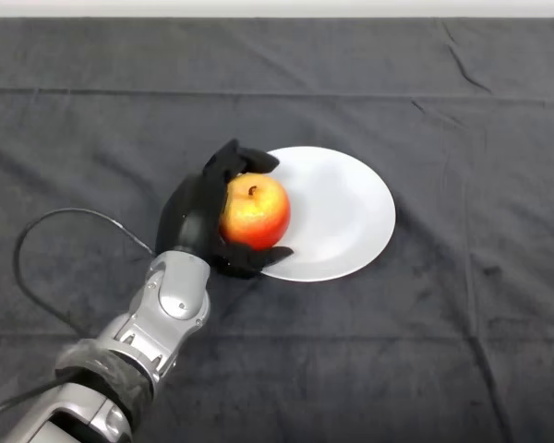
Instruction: Move the apple to the plate
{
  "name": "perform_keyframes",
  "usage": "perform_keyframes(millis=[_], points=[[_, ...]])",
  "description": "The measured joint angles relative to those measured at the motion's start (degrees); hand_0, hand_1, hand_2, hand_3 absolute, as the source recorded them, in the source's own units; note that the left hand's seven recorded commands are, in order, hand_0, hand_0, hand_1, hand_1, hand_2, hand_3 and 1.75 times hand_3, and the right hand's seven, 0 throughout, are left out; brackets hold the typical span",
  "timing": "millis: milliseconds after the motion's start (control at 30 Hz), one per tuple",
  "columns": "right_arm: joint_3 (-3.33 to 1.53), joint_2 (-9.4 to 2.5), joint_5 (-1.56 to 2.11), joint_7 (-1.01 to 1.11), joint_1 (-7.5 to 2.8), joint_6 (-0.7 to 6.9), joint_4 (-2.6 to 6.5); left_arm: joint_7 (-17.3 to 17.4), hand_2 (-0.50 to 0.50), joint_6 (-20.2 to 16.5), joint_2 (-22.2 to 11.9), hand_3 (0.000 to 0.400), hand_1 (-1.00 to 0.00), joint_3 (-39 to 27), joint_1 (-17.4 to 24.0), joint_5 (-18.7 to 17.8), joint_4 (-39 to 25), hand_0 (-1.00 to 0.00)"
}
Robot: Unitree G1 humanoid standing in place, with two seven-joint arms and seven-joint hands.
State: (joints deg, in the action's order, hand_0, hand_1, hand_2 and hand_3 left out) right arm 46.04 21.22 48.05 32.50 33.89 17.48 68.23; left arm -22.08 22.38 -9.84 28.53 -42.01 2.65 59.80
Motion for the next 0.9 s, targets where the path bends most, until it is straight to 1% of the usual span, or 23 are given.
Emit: perform_keyframes(millis=[33,67,233,300,633,733,900], points=[[0.0,0.0,0.0,0.0,0.0,0.0,0.0,0.0,-0.14,0.1,0.0,0.108,0.0,0.1,-0.2,-0.1,0.4,-0.27],[0.0,0.0,0.0,0.0,0.0,0.0,0.0,0.0,0.0,0.1,0.1,0.0,0.0,0.2,-0.3,-0.2,1.1,0.0],[0.0,0.0,0.0,0.01,0.0,0.0,0.0,0.1,0.0,0.1,0.2,0.0,0.0,0.3,-0.7,-0.6,2.2,0.0],[0.0,0.0,0.0,0.01,0.0,0.0,0.0,0.1,0.0,0.1,0.5,0.0,0.0,0.4,-1.7,-0.9,3.6,0.0],[0.01,0.0,0.0,0.04,0.0,0.0,0.0,-0.1,0.0,0.5,0.4,0.0,0.0,0.7,-2.3,-1.0,3.9,0.0],[0.0,0.0,0.0,0.04,0.0,0.0,0.0,-0.4,0.0,1.8,0.2,0.0,0.0,0.6,-2.3,-1.0,3.8,0.0],[0.0,0.0,0.0,0.07,0.0,0.0,0.0,-2.4,0.0,4.1,-1.1,0.0,0.0,0.6,-2.0,-0.9,3.3,0.0]])
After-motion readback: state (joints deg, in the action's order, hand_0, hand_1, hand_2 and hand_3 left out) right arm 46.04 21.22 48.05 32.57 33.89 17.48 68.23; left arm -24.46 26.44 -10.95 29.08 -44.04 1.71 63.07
